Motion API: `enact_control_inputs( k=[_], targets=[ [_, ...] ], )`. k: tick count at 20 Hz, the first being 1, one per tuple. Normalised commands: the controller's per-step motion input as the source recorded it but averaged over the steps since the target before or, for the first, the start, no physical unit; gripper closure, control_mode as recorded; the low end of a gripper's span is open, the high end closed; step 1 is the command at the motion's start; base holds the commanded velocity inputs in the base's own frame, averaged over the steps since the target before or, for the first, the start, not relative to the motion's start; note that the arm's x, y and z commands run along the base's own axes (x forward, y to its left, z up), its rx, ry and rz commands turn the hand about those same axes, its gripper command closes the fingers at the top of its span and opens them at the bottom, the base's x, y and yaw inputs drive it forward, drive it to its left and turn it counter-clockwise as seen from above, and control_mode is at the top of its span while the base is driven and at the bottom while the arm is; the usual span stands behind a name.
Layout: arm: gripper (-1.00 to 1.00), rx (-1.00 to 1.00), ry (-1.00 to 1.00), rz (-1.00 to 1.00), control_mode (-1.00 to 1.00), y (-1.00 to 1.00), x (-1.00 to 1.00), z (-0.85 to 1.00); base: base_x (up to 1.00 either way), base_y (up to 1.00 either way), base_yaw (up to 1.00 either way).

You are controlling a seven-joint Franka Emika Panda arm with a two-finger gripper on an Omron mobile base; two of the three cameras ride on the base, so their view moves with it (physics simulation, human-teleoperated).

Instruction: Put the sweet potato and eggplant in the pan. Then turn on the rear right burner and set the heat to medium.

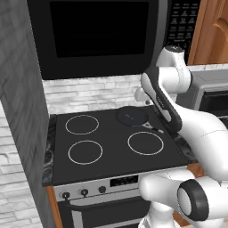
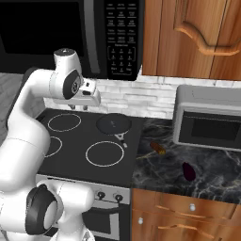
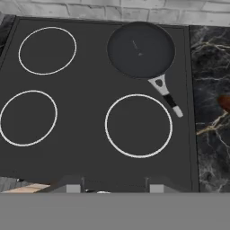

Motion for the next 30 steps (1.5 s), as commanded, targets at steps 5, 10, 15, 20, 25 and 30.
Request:
enact_control_inputs(
  k=[5, 10, 15, 20, 25, 30],
  targets=[
    [-1.00, 0.00, 0.01, 0.00, -1.00, -0.05, -0.03, 0.00, 0.00, 0.00, 0.00],
    [-1.00, 0.00, 0.01, -0.05, -1.00, -0.81, -0.20, -0.04, 0.00, 0.00, 0.00],
    [-1.00, 0.00, 0.03, -0.08, -1.00, -0.97, -0.20, -0.11, 0.00, 0.00, 0.00],
    [-1.00, 0.00, 0.04, -0.07, -1.00, -1.00, -0.28, -0.28, 0.00, 0.00, 0.00],
    [-1.00, 0.00, 0.08, -0.07, -1.00, -0.96, -0.21, -0.28, 0.00, 0.00, 0.00],
    [-1.00, 0.00, 0.07, -0.07, -1.00, -0.88, -0.16, -0.40, 0.00, 0.00, 0.00]
  ],
)
